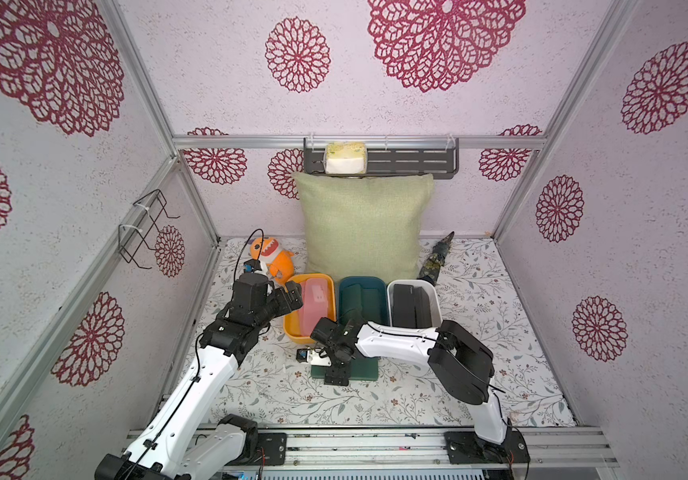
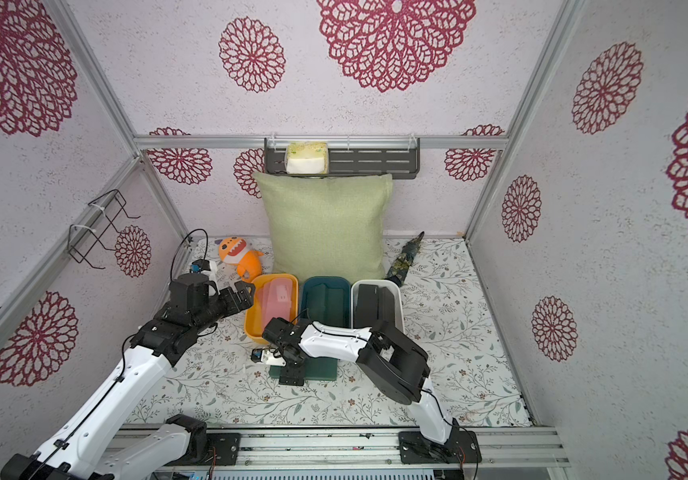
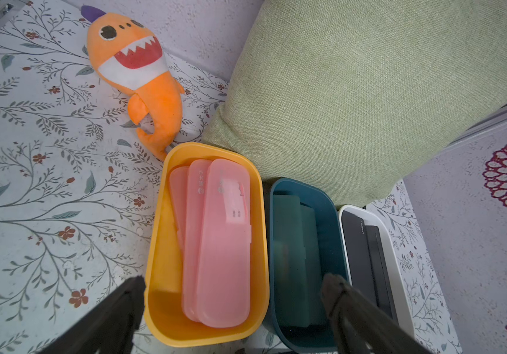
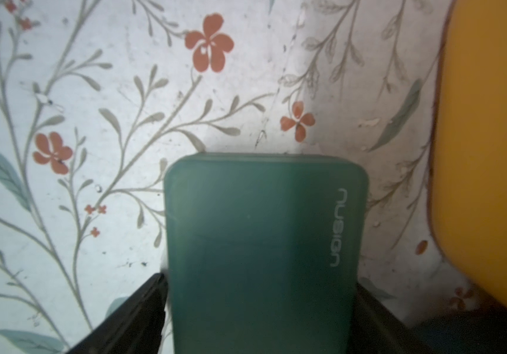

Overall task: Place the pencil cases by color into the storage box
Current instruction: Pick up the pencil case from the center of the board.

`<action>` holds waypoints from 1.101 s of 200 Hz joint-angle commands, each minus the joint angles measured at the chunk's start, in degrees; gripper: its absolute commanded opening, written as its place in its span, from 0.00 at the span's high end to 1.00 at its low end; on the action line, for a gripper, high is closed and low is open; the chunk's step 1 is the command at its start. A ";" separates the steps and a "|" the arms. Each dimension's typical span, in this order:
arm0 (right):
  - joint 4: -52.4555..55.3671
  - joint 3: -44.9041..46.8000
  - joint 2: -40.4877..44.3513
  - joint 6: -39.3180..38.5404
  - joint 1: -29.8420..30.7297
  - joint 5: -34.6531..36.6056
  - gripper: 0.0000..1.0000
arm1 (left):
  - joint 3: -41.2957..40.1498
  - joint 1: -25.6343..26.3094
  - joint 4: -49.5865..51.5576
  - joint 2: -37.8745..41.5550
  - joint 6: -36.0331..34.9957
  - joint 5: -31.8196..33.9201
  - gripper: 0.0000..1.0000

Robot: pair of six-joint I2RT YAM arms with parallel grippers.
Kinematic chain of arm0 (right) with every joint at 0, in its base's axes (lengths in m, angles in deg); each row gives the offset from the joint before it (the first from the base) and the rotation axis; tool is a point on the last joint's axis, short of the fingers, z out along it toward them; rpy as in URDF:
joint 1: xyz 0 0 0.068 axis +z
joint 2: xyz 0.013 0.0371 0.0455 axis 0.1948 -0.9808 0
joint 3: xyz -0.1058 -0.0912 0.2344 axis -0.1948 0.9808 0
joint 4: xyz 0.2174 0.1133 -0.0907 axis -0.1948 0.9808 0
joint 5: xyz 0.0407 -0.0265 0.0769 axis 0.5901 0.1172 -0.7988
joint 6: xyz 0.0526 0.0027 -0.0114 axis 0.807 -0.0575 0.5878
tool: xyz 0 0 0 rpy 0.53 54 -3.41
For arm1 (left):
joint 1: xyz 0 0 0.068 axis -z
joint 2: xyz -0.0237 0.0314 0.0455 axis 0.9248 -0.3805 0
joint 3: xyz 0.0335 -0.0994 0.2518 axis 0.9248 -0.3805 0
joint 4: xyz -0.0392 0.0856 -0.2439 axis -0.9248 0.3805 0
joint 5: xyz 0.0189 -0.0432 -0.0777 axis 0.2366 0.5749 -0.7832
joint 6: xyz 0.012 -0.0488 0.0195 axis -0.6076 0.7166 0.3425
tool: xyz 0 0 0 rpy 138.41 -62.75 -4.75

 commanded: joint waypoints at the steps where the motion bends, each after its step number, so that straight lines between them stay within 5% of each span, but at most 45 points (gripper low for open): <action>1: 5.82 2.48 -0.71 -0.85 -0.11 0.13 0.12 | -0.88 -0.62 -0.01 0.16 -0.63 -0.18 0.03; 42: 5.85 2.57 -1.20 -0.63 -0.11 -1.25 0.17 | -1.07 -0.69 0.17 0.50 -0.50 -0.13 0.03; 120: 6.19 1.66 -1.16 0.29 0.15 -2.51 0.57 | -1.07 -0.78 1.09 1.93 -0.33 -0.11 0.03; 220: 4.72 -2.00 4.78 17.30 0.68 -2.22 0.65 | -0.46 -0.86 4.96 5.22 0.20 -0.31 0.03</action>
